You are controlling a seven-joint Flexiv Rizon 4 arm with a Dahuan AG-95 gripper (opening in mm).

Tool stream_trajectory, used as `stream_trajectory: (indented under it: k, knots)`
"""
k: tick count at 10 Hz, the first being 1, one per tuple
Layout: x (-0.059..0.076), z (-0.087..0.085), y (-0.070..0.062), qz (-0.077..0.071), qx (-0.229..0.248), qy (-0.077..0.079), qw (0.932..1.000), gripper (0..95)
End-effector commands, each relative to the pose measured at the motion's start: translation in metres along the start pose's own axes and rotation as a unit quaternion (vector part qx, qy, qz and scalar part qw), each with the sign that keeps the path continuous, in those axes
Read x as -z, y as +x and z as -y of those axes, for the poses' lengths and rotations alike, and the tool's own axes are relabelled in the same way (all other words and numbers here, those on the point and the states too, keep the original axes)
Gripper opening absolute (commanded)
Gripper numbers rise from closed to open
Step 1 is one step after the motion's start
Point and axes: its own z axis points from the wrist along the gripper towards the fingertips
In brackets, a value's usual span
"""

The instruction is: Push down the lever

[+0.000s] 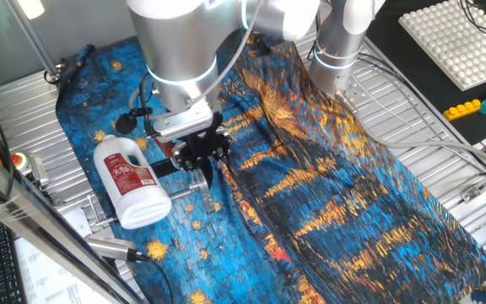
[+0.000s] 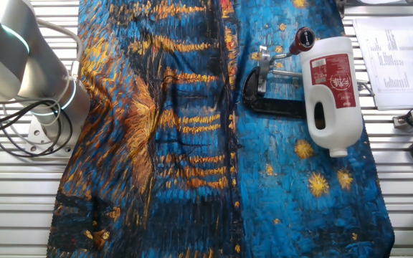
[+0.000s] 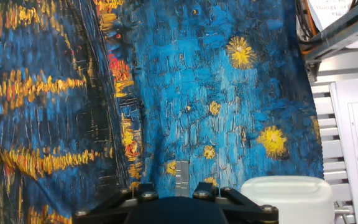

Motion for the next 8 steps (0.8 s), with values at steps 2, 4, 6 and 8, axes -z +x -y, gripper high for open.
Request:
stream_trajectory:
  k: [2,4,6,8]
  knots:
    - [-0.005,0.013,0.011,-0.012,0.031,-0.005,0.9994,38.0]
    - [-0.006,0.014,0.013,-0.023,0.024,-0.007,0.9994,38.0]
    - [-0.010,0.023,0.020,-0.040,0.028,-0.026,0.9984,19.0]
    - [-0.017,0.032,0.033,-0.049,0.048,-0.029,0.9972,38.0]
